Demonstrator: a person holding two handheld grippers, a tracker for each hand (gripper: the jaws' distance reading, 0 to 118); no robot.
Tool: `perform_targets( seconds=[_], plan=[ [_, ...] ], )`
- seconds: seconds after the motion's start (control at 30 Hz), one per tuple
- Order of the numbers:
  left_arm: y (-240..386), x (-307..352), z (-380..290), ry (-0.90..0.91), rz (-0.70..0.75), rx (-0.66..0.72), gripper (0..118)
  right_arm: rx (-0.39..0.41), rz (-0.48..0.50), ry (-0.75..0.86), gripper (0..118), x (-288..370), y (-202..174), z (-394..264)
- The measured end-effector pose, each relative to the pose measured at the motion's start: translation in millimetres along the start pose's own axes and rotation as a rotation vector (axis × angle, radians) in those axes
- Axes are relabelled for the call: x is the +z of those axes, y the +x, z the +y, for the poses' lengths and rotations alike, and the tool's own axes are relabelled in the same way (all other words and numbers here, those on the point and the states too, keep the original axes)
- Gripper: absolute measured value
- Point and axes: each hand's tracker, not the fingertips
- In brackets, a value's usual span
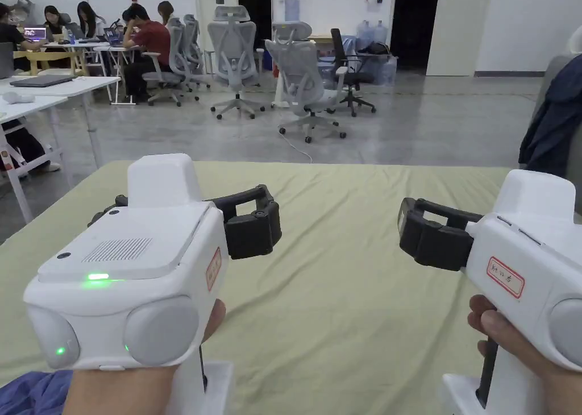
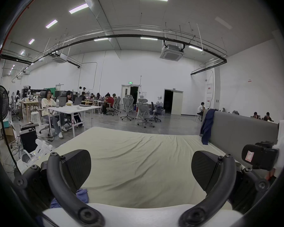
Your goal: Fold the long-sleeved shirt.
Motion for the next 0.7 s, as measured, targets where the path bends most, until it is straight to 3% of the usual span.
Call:
perform_targets(
  seconds=[0.7],
  plan=[
    [3.9, 3.3, 1.9, 0.007, -0.002, -0.029, 118, 0.063, -0.017, 0.002, 118, 3.0, -2.3, -0.1]
  ],
)
